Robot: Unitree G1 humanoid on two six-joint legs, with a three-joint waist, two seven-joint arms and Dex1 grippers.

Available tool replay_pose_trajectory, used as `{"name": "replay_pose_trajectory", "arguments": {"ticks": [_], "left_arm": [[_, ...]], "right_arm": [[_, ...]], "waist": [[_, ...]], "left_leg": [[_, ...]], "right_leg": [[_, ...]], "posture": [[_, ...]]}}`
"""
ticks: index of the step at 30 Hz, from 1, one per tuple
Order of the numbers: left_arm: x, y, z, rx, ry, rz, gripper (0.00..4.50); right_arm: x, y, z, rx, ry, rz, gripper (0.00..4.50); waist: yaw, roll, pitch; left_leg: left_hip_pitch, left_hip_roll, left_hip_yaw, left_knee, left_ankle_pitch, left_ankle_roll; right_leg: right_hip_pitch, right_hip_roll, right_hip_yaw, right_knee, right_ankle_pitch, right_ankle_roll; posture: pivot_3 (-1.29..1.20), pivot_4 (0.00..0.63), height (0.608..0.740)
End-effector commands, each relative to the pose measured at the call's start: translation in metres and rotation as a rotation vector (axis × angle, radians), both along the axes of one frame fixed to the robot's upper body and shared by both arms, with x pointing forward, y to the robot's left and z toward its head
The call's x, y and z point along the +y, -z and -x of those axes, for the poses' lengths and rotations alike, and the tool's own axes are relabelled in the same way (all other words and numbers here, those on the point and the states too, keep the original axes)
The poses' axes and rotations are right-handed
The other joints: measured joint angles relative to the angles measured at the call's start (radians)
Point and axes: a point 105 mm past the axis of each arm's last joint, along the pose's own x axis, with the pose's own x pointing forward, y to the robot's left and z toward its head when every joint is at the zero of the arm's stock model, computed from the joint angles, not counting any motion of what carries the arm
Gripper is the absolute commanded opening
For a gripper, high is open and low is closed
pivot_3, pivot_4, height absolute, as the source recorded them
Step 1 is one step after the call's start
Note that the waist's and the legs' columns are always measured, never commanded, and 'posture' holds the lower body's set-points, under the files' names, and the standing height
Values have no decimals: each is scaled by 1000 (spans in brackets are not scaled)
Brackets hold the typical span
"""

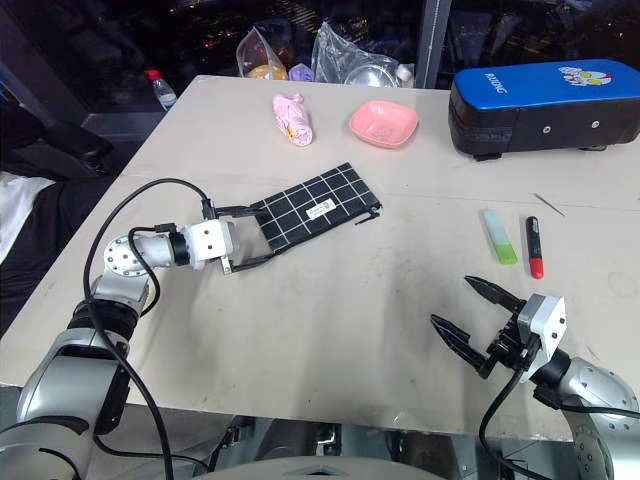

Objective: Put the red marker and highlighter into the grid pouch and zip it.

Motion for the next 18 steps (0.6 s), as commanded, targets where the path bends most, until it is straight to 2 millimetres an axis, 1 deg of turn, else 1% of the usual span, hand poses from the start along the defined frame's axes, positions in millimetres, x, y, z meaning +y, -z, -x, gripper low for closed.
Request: {"name": "replay_pose_trajectory", "arguments": {"ticks": [1,4,9,12,13,16,18], "left_arm": [[-10,9,-5,-41,12,-68,4500],[-17,4,-10,-119,25,-94,4500],[-30,-4,-17,-223,41,-105,4500],[-37,-11,-23,-296,34,-110,3745],[-40,-16,-27,-330,26,-109,3349],[-43,-23,-34,-398,5,-124,1855],[-46,-29,-42,-436,-27,-126,958]], "right_arm": [[1,-15,2,-65,-5,2,4458],[1,-17,0,-68,-1,2,4458],[4,-19,-3,-74,3,1,4458],[5,-20,-5,-78,4,-1,4500],[6,-21,-5,-79,3,0,4500],[6,-21,-6,-81,6,0,4500],[6,-22,-7,-85,10,-1,4500]], "waist": [[3,0,0],[5,0,0],[5,0,0],[5,-1,0],[4,-1,0],[-2,-3,1],[-3,-4,2]], "left_leg": [[0,0,0,1,0,0],[0,0,-1,3,-2,4],[-1,0,-1,3,-2,4],[-1,0,-1,3,-2,4],[-1,0,-1,3,-2,4],[-3,0,-1,3,-1,2],[-3,0,-1,3,-1,1]], "right_leg": [[0,0,0,1,0,0],[0,0,0,2,0,0],[0,0,0,3,0,0],[0,0,0,3,0,0],[-1,0,0,3,0,0],[-2,0,0,3,0,0],[-3,0,0,3,0,0]], "posture": [[0,150,688],[0,150,688],[0,150,688],[0,150,688],[0,150,688],[0,150,688],[0,150,688]]}}
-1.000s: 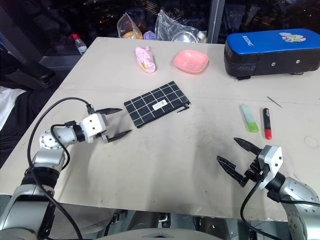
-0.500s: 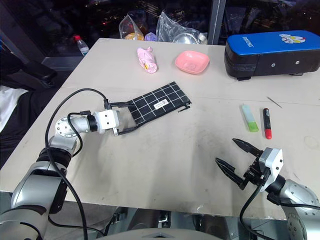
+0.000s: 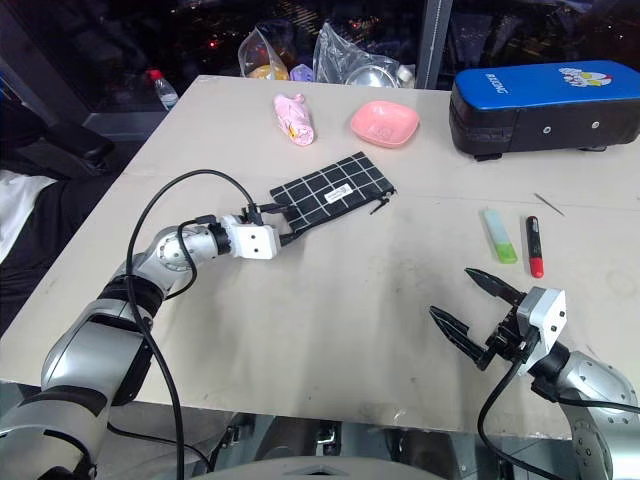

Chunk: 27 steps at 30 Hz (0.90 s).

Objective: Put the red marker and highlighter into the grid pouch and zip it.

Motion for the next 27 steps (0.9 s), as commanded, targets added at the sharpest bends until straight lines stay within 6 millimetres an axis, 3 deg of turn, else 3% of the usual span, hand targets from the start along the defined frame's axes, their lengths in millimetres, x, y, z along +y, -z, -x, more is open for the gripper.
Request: {"name": "replay_pose_trajectory", "arguments": {"ticks": [1,2,8,15,20,27], "left_arm": [[-6,-25,-16,-123,-45,22,515],[-7,-26,-18,-135,-48,24,56],[-19,-36,-21,-207,-35,56,56],[-30,-58,-14,-204,10,247,56],[-43,-68,2,-127,56,427,56],[-54,-65,30,-27,59,486,56]], "right_arm": [[4,-14,0,-56,-13,2,4500],[4,-14,0,-56,-13,2,4500],[6,-14,-3,-59,-13,5,4500],[18,-22,-16,-62,21,-33,4500],[26,-18,-47,-35,164,12,4500],[26,-14,-97,128,397,3,4500]], "waist": [[0,0,0],[0,-1,0],[-2,-1,1],[-1,-1,1],[-4,-1,1],[-5,0,1]], "left_leg": [[0,0,0,0,0,0],[0,0,0,0,0,0],[-1,0,0,0,0,0],[-1,1,1,0,0,0],[-1,1,1,1,0,-1],[-1,1,1,1,1,-1]], "right_leg": [[0,0,0,0,0,0],[0,0,0,0,0,0],[-1,0,0,0,0,0],[-1,0,0,0,0,0],[-1,-1,0,0,0,0],[-1,-1,0,1,0,0]], "posture": [[0,150,688],[0,150,688],[0,150,688],[0,150,688],[0,150,688],[0,150,688]]}}
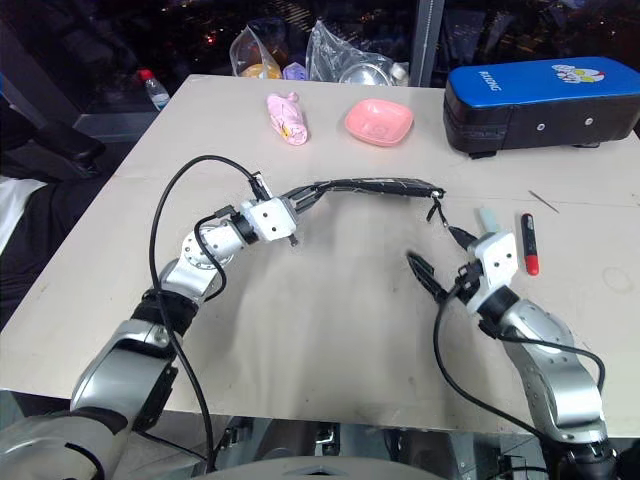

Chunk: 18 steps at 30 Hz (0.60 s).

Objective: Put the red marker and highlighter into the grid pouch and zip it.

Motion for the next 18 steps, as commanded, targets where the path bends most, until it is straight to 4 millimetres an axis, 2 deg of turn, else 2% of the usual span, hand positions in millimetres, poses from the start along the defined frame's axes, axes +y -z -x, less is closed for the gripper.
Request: {"name": "replay_pose_trajectory", "arguments": {"ticks": [1,8,15,18], "left_arm": [[-6,-20,12,-16,14,49,56],[-8,-5,24,36,20,13,56],[-4,2,25,54,29,-9,56],[-3,5,25,56,40,-29,0]], "right_arm": [[-7,2,-20,99,128,-25,4500],[-3,-4,-43,189,167,-139,4500],[-1,-17,-52,164,171,-175,4500],[-3,-17,-54,141,192,-156,3609]], "waist": [[4,0,0],[2,0,0],[2,1,0],[2,1,0]], "left_leg": [[0,0,0,0,0,0],[0,-1,0,0,0,0],[0,0,0,0,0,0],[0,0,0,0,0,0]], "right_leg": [[0,0,0,0,0,0],[0,0,0,0,0,0],[0,1,0,0,0,0],[0,1,0,0,0,0]], "posture": [[0,150,688],[0,150,688],[0,150,688],[0,150,688]]}}
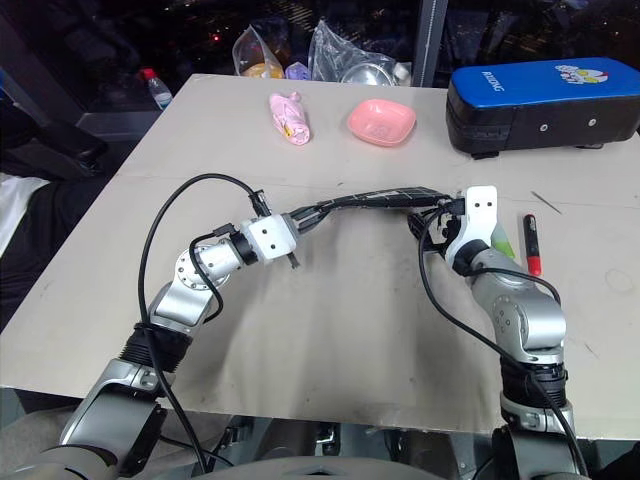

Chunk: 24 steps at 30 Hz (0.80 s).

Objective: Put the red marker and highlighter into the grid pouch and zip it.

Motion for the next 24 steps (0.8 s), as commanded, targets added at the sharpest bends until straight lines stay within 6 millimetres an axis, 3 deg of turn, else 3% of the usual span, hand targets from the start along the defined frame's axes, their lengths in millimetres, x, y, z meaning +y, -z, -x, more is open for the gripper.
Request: {"name": "replay_pose_trajectory", "arguments": {"ticks": [1,4,8,12,13,14,16,17,18,19,24], "left_arm": [[2,-7,3,-42,19,-13,0],[4,-7,3,-40,21,-9,0],[6,-6,3,-37,26,-16,0],[8,2,7,8,49,-18,0],[9,3,8,12,52,-16,667],[10,4,8,7,47,-17,870],[12,5,7,-19,29,-27,1783],[13,8,5,-29,17,-33,2003],[14,11,5,-36,9,-37,2658],[15,14,4,-37,5,-37,2862],[15,20,0,-42,1,-23,2862]], "right_arm": [[-5,-13,-2,-64,31,5,3202],[-5,-10,-2,-63,37,16,1706],[-5,-10,-2,-73,41,16,54],[-5,-10,-3,-76,43,17,54],[-5,-10,-3,-76,43,18,0],[-5,-9,-3,-74,43,20,0],[-4,-7,-3,-71,44,21,0],[-4,-7,-3,-70,44,20,0],[-3,-7,-3,-70,43,18,0],[-3,-6,-3,-70,41,16,0],[-2,-7,-2,-75,38,14,0]], "waist": [[0,0,0],[-1,0,0],[-1,0,0],[-2,0,0],[-3,0,0],[-3,0,0],[-2,0,0],[-2,0,0],[-2,0,0],[-3,0,0],[-2,0,0]], "left_leg": [[0,0,0,0,0,0],[0,0,0,0,0,0],[0,0,0,0,0,0],[0,0,0,0,0,0],[0,0,0,0,0,0],[0,0,0,0,0,0],[0,0,0,0,0,0],[0,0,0,0,0,0],[0,0,0,0,0,0],[0,0,0,0,0,0],[0,0,0,-1,0,0]], "right_leg": [[0,0,0,0,0,0],[0,0,0,0,0,0],[0,0,0,0,0,0],[0,0,0,0,0,0],[0,0,0,0,0,0],[0,0,0,0,0,0],[0,0,0,0,0,0],[0,0,0,0,0,0],[0,0,0,0,0,0],[0,0,0,0,0,0],[0,0,0,0,0,0]], "posture": [[0,150,688],[0,150,688],[0,150,688],[0,150,688],[0,150,688],[0,150,688],[0,150,688],[0,150,688],[0,150,688],[0,150,688],[0,150,688]]}}
